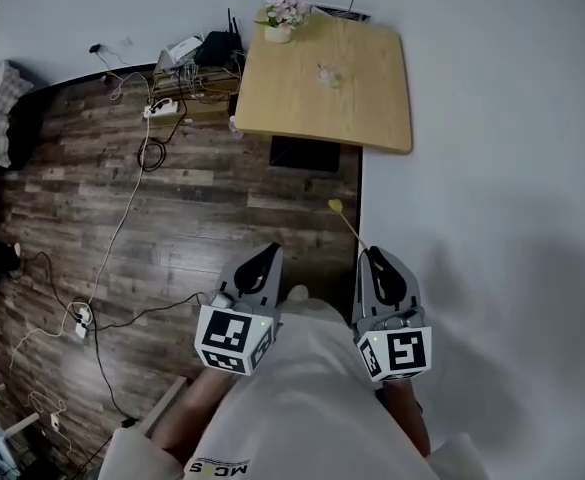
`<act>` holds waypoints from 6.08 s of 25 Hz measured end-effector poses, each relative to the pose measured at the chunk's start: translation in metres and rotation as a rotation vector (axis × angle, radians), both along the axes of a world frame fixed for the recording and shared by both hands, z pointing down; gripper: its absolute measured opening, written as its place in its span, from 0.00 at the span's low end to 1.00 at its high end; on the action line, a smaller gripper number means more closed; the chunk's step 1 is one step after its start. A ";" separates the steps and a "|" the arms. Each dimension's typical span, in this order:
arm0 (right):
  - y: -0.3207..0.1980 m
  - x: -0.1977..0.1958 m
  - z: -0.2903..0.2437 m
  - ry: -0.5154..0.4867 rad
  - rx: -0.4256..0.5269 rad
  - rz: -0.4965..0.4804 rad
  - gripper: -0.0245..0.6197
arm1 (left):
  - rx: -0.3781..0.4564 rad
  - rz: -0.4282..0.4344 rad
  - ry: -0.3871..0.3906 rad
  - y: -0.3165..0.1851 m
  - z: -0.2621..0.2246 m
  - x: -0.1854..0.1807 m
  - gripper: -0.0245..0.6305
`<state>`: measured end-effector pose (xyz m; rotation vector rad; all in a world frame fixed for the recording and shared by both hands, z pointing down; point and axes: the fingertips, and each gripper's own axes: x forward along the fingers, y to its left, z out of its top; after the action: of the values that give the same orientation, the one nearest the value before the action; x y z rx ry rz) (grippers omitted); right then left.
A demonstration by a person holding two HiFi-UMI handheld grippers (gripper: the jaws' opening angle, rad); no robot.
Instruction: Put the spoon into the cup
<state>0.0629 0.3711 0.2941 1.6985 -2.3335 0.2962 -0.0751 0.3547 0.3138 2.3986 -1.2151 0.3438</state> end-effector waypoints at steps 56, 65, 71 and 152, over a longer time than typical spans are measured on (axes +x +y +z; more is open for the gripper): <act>-0.432 0.061 0.067 0.063 -0.094 0.113 0.12 | -0.110 0.134 0.012 -0.396 0.062 0.065 0.05; -0.450 0.067 0.089 0.059 -0.113 0.082 0.12 | -0.127 0.109 -0.011 -0.408 0.074 0.070 0.05; -0.473 0.076 0.112 0.044 -0.124 0.081 0.12 | -0.151 0.097 -0.040 -0.414 0.088 0.076 0.05; -0.431 0.037 0.109 0.068 -0.162 -0.034 0.22 | -0.052 0.013 -0.026 -0.402 0.061 0.039 0.05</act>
<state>0.0999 -0.0603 0.4028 1.5671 -2.2214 0.4031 -0.0356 -0.0477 0.3746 2.3657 -1.1886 0.4071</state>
